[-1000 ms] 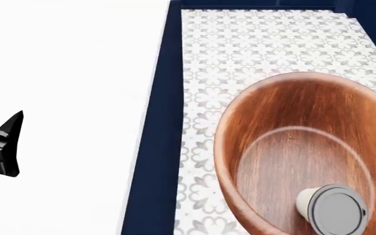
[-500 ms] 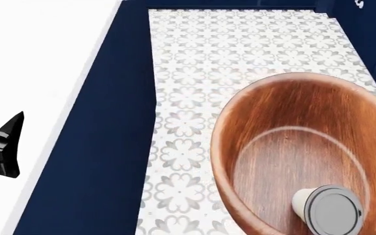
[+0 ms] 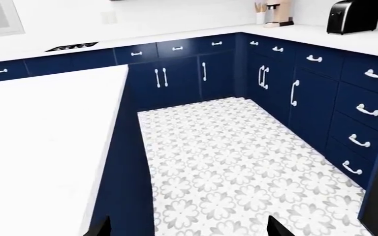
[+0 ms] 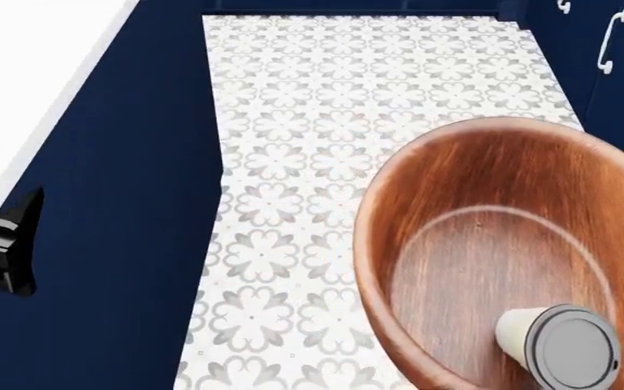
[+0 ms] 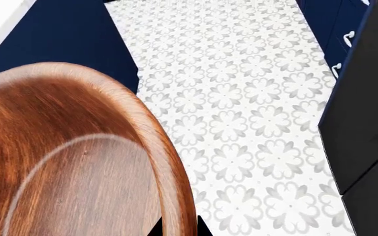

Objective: Place the cup inside the bowl on the dining table and move the bowl to any counter.

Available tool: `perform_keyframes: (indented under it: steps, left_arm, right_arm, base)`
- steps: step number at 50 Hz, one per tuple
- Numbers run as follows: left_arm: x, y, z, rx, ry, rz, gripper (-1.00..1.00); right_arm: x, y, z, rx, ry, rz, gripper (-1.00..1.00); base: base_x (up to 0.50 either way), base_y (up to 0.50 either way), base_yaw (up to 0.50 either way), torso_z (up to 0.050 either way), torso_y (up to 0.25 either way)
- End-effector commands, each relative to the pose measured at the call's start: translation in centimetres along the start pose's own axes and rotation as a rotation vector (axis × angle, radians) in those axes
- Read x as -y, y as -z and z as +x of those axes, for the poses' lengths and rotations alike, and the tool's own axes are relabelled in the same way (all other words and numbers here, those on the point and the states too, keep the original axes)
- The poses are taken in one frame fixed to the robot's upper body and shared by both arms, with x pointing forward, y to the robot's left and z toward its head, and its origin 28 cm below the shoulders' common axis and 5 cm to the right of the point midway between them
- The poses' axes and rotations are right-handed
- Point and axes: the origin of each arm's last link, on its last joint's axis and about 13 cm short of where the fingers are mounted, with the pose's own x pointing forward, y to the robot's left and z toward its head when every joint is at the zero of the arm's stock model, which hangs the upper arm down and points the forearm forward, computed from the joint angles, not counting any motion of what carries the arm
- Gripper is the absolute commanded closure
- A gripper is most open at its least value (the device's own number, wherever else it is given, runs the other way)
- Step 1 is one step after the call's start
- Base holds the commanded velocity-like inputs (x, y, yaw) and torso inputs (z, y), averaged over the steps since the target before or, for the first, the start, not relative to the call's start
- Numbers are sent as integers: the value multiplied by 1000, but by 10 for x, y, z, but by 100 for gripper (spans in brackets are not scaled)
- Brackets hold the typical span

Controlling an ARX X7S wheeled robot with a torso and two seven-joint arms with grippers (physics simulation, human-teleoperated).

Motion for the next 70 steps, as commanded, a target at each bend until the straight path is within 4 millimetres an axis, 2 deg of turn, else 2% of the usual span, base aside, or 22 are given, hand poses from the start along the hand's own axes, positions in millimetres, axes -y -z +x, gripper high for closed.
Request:
perform_keyframes:
  steps: [1,12,61,70]
  left_arm:
    - [0,2,4,1,-22,23,-100]
    - [-2,5,3,0,-20,18,-100]
    - [-4,5,2,-1,-23,15,-100]
    - [-2,5,4,-1,-23,17,-100]
  right_arm:
    - [-1,-6,1,49,-36,36,100]
    - [-4,-9,2,50,-45,8,100]
    - [-9,-8,19,48,-78,1,100]
    - [-12,-14,24,55,-89,-9,100]
  base:
    - [0,0,0,0,10]
    - [68,0,0,0,0]
    - [499,-119,0,0,1]
    - [500,-17,0,0,1]
